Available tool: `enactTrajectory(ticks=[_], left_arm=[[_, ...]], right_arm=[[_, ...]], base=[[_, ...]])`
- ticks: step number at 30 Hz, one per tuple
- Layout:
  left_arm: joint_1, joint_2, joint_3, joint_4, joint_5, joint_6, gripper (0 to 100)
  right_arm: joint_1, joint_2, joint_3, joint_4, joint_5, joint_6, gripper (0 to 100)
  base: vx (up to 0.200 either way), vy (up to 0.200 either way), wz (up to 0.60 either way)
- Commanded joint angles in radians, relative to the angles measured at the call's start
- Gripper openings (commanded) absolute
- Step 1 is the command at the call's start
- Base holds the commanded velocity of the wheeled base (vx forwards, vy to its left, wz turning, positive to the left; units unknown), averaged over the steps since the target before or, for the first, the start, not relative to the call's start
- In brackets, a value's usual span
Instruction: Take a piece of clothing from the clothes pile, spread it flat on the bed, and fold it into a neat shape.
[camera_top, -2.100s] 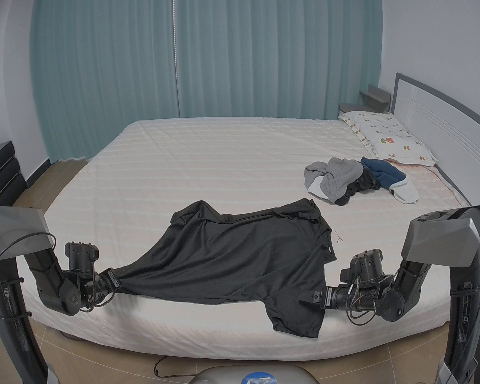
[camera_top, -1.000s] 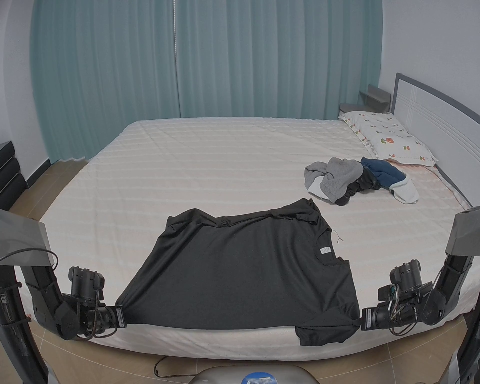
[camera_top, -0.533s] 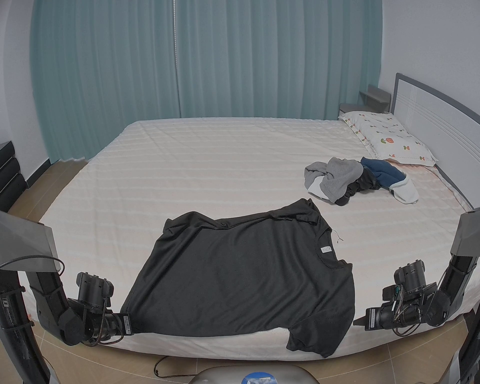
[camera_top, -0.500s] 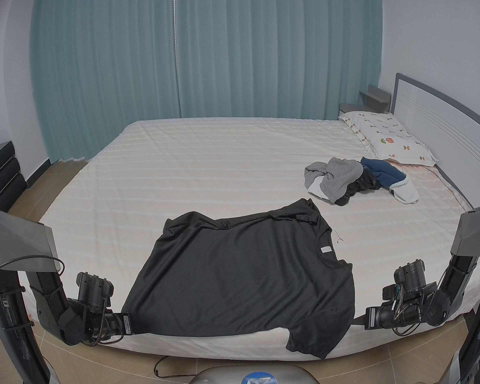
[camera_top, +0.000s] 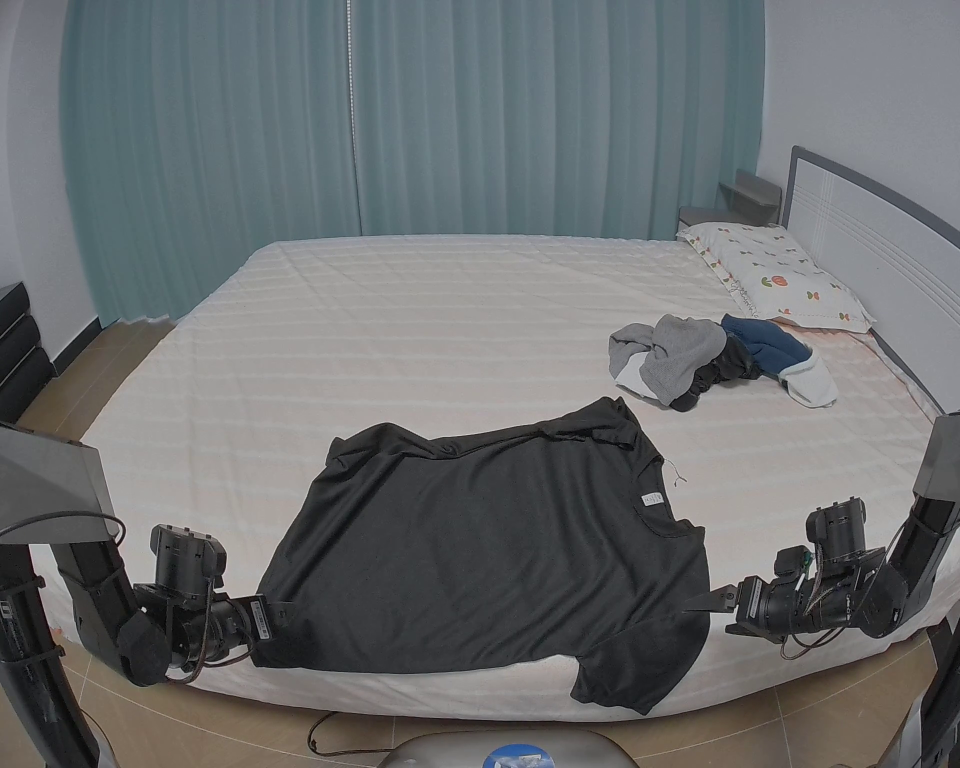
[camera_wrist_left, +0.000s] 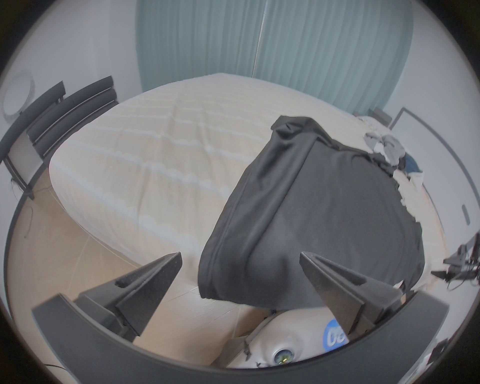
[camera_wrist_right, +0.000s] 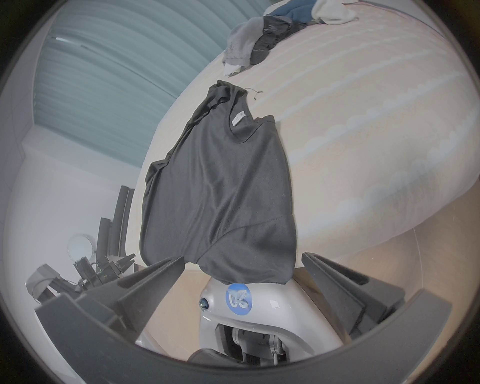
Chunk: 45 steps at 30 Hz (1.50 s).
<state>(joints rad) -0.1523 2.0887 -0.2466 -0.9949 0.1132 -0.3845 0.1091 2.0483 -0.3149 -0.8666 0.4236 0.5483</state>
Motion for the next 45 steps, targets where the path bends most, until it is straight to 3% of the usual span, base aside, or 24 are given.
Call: enactTrajectory(ticks=[1,9,13,19,29,34,36,37,40,45], left_arm=[[0.014,-0.003,-0.053,-0.002,-0.004,-0.068,100],[0.05,-0.015,-0.068,0.004,-0.081,-0.114,100],[0.05,-0.009,-0.077,-0.005,-0.086,-0.12,100],[0.05,-0.006,-0.108,-0.005,-0.086,-0.211,100],[0.02,-0.012,-0.129,-0.005,-0.099,-0.274,100],[0.01,-0.007,-0.192,-0.007,-0.099,-0.376,100],[0.01,-0.007,-0.192,-0.007,-0.099,-0.376,100],[0.01,-0.004,-0.241,-0.001,-0.101,-0.421,100],[0.01,-0.001,-0.276,0.001,-0.102,-0.425,100],[0.002,0.036,-0.415,0.035,-0.102,-0.425,100]], right_arm=[[-0.013,0.018,-0.01,-0.022,0.004,0.024,100],[-0.028,0.027,0.007,-0.23,-0.008,0.199,100],[-0.028,0.043,0.017,-0.258,-0.008,0.205,100],[-0.026,0.044,0.017,-0.258,-0.006,0.206,100],[-0.016,0.043,0.008,-0.259,-0.009,0.209,100],[-0.016,0.056,0.011,-0.259,-0.003,0.216,100],[-0.016,0.056,0.011,-0.259,-0.003,0.216,100],[-0.014,0.081,0.01,-0.261,-0.002,0.216,100],[-0.014,0.099,0.005,-0.261,-0.002,0.217,100],[0.0,0.128,0.011,-0.361,-0.002,0.305,100]], base=[[0.0,0.0,0.0],[0.0,0.175,0.0],[0.0,0.1,0.0],[0.0,0.0,0.0],[0.2,0.0,0.0],[0.2,0.0,0.0],[0.1,0.0,0.0],[0.0,0.0,0.0],[0.0,0.0,0.0],[0.0,0.0,0.0]])
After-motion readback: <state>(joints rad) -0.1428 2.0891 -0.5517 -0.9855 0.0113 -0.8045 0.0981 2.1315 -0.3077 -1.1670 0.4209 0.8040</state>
